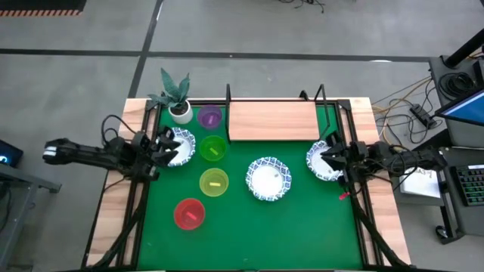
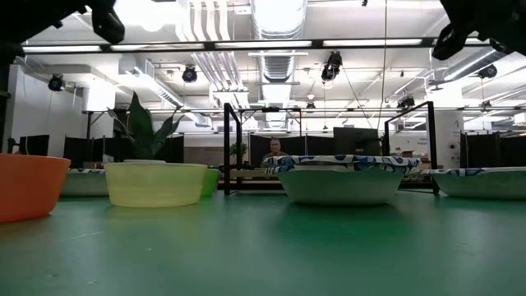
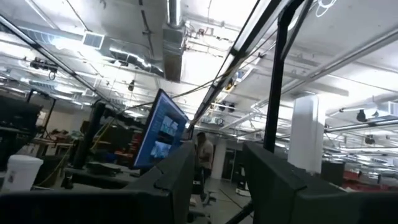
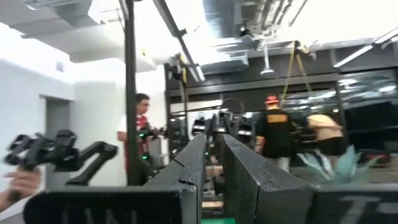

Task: Place and stack bowls onto a shelf
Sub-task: Put the yellow bowl on the shelf

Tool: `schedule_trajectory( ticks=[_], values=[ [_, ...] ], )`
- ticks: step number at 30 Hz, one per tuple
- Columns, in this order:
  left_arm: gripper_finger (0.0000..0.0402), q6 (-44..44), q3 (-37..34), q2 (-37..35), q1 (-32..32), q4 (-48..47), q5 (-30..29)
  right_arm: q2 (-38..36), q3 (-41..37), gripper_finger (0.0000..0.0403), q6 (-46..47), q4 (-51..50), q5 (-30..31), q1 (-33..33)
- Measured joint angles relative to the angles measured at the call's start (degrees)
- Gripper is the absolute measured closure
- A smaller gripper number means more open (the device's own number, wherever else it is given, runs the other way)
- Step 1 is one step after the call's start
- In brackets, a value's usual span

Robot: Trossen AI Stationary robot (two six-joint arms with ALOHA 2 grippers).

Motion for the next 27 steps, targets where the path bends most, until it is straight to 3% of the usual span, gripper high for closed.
schedule_trajectory(
  ticks=[4,10,13,20,23,27],
  values=[
    [0.0281,-2.15,2.24,6.04,0.00,0.88,0.31,3.29,5.44,0.0360,-1.19,-3.78,2.75,0.00],
    [0.0282,-7.39,11.33,15.72,-0.02,-5.14,0.96,7.77,16.35,0.0360,-1.46,-23.08,4.34,0.00],
    [0.0287,-9.90,19.18,19.75,-0.16,-22.22,0.53,9.36,20.45,0.0360,-1.91,-30.06,4.37,0.00],
    [0.0320,-25.51,40.59,33.10,-7.46,-79.77,-5.56,10.05,22.45,0.0360,-1.47,-36.32,3.82,0.00],
    [0.0328,-30.49,48.37,41.09,-13.36,-90.79,-6.40,10.06,22.34,0.0360,-2.71,-36.33,3.79,0.00],
    [0.0329,-30.11,56.96,51.02,-19.90,-94.48,-6.48,10.03,22.34,0.0360,-4.37,-36.27,4.24,0.00]
  ],
)
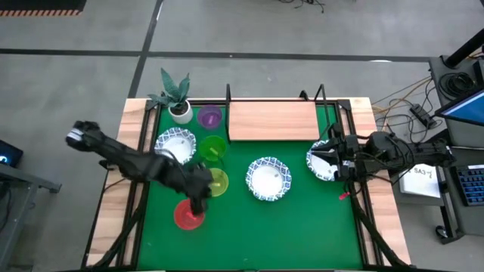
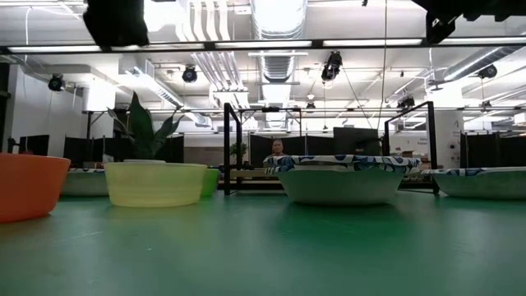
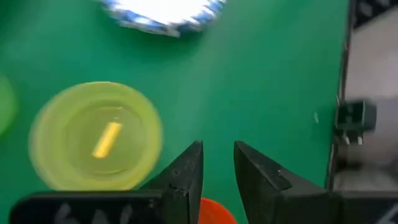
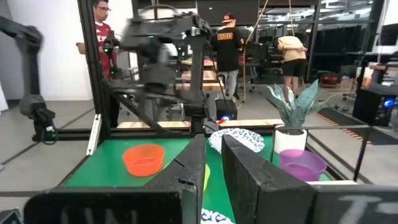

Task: Place and stack bowls onto a shelf
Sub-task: Put the yellow bowl on the shelf

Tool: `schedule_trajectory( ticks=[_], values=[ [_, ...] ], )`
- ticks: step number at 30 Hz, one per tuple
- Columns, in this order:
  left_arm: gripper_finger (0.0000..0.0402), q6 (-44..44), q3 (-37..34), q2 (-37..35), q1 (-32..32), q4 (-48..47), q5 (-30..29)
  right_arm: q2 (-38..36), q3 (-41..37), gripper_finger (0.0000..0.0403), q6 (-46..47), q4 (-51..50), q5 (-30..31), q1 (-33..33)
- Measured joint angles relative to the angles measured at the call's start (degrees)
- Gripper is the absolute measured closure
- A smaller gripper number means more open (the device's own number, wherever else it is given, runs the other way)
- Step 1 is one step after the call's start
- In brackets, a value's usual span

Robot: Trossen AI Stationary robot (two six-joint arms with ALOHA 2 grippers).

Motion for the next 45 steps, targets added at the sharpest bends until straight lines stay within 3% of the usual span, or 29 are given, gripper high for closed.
schedule_trajectory(
  ticks=[10,19,25,31,38,45],
  values=[
    [0.0311,1.79,12.88,17.29,-3.42,-18.42,-0.15,0.04,-0.06,0.0360,0.59,0.00,0.03,0.00],
    [0.0239,7.51,10.88,20.74,-2.18,-19.12,-4.33,0.09,-0.26,0.0360,0.19,-1.25,0.05,0.00],
    [0.0227,12.81,7.94,20.82,0.45,-13.62,-7.45,0.09,-0.28,0.0360,-0.01,-1.29,0.05,0.00],
    [0.0239,16.25,2.98,20.79,3.10,-5.32,-3.02,0.11,-0.28,0.0360,-0.05,-1.31,0.05,0.00],
    [0.0264,15.72,0.08,20.77,3.51,-2.43,-2.88,0.11,-0.31,0.0360,-0.68,-1.64,0.07,0.00],
    [0.0347,15.50,-0.13,20.77,3.51,-1.99,-2.88,0.11,-0.32,0.0360,-1.03,-2.29,0.11,0.00]
  ],
)
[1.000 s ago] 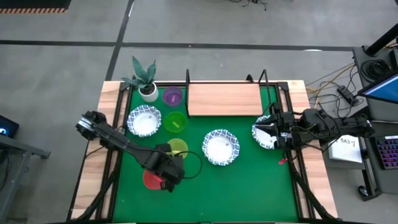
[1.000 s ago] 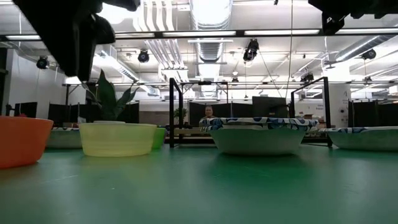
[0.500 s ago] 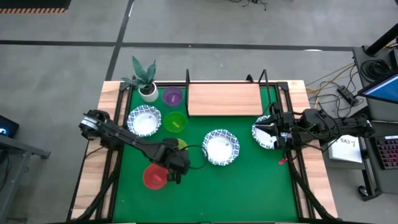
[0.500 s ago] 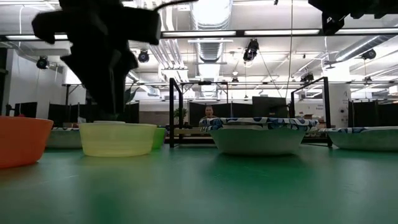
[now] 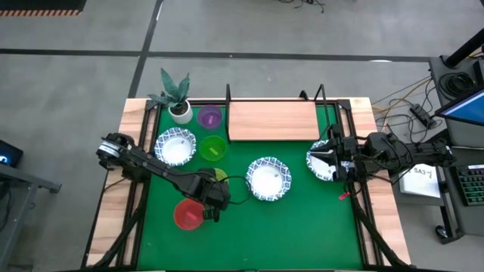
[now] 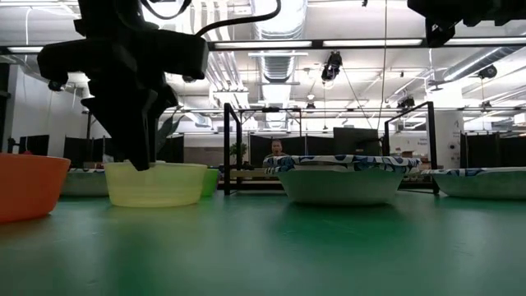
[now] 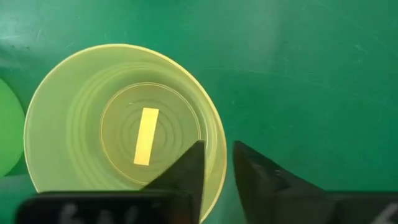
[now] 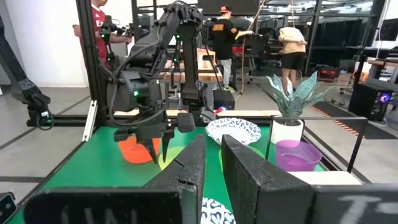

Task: Place and stack bowls onto a shelf
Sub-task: Put the yellow bowl on the shelf

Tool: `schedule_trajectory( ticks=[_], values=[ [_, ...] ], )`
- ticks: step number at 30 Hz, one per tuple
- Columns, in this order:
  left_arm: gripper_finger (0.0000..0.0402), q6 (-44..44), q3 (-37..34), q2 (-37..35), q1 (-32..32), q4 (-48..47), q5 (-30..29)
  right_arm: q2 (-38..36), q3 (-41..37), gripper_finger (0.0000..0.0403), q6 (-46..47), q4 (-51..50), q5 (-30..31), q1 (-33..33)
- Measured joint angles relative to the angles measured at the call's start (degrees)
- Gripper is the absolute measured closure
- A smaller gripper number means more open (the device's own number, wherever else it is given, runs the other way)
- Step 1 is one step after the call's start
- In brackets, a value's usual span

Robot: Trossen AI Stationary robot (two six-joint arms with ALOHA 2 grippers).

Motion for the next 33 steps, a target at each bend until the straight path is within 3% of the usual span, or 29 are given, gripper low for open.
schedule_trajectory(
  ticks=[4,10,14,18,24,28,33],
  values=[
    [0.0395,-0.98,0.00,-0.02,0.00,0.06,0.07,0.00,-0.01,0.0360,0.00,-0.02,0.00,0.00],
    [0.0400,-1.20,0.55,-0.06,-0.09,-0.37,0.25,0.00,-0.01,0.0360,0.10,-0.01,-0.01,0.00],
    [0.0401,0.44,5.36,-0.15,-0.44,-4.16,0.28,0.00,-0.01,0.0360,0.26,-0.01,-0.01,0.00],
    [0.0401,5.00,13.27,-0.20,-0.68,-8.80,-0.02,0.00,-0.01,0.0360,0.28,-0.01,-0.01,0.00],
    [0.0401,16.84,23.75,-0.28,0.33,-8.02,-2.95,0.00,-0.01,0.0360,0.13,-0.01,-0.01,0.00],
    [0.0401,24.67,27.53,-0.28,3.13,-6.79,-4.73,0.00,-0.01,0.0360,0.06,-0.09,-0.01,0.00],
    [0.0402,27.78,28.50,-0.28,7.58,-6.27,-4.70,0.02,-0.01,0.0360,-0.07,-0.25,-0.01,0.00]
  ],
)
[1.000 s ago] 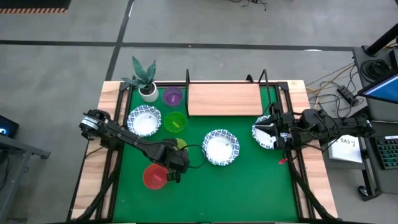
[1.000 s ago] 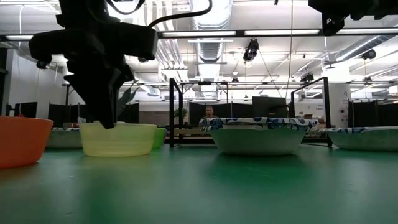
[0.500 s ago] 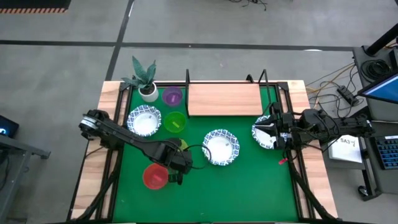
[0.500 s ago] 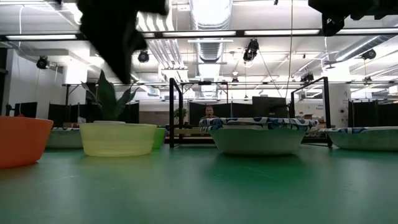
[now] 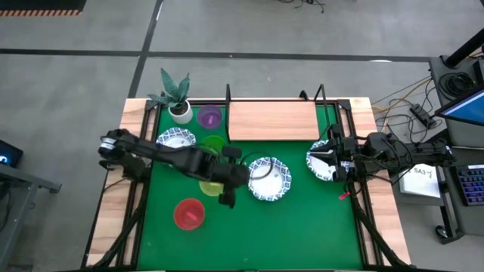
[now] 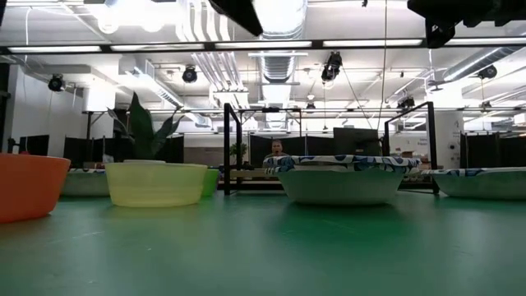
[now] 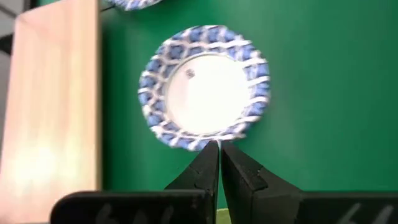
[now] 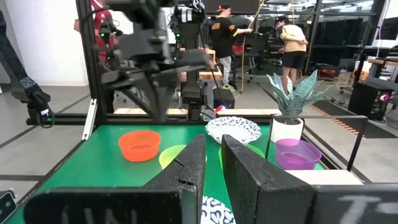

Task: Place and stack bowls onto a shelf
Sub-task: Put the yellow bowl on the shelf

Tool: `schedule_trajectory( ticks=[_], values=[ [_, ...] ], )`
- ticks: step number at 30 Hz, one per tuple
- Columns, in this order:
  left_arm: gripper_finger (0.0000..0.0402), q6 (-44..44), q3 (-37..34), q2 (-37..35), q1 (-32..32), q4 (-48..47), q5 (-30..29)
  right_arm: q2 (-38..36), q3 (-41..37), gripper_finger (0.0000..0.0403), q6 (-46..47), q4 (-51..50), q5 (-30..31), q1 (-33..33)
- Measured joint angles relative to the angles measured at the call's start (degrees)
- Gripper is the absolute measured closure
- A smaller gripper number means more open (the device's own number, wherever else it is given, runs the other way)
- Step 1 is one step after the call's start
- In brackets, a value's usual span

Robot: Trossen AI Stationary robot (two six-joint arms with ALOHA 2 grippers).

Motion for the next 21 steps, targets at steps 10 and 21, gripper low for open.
schedule_trajectory(
  ticks=[10,21],
  values=[
    [0.0402,-8.71,-0.89,-0.04,1.29,-10.27,5.02,0.00,0.00,0.0360,0.02,-0.88,-0.02,0.00],
    [0.0353,-25.52,-15.70,0.07,-3.12,-7.90,7.08,0.00,0.00,0.0360,-0.02,-1.42,-0.02,0.00]
  ],
)
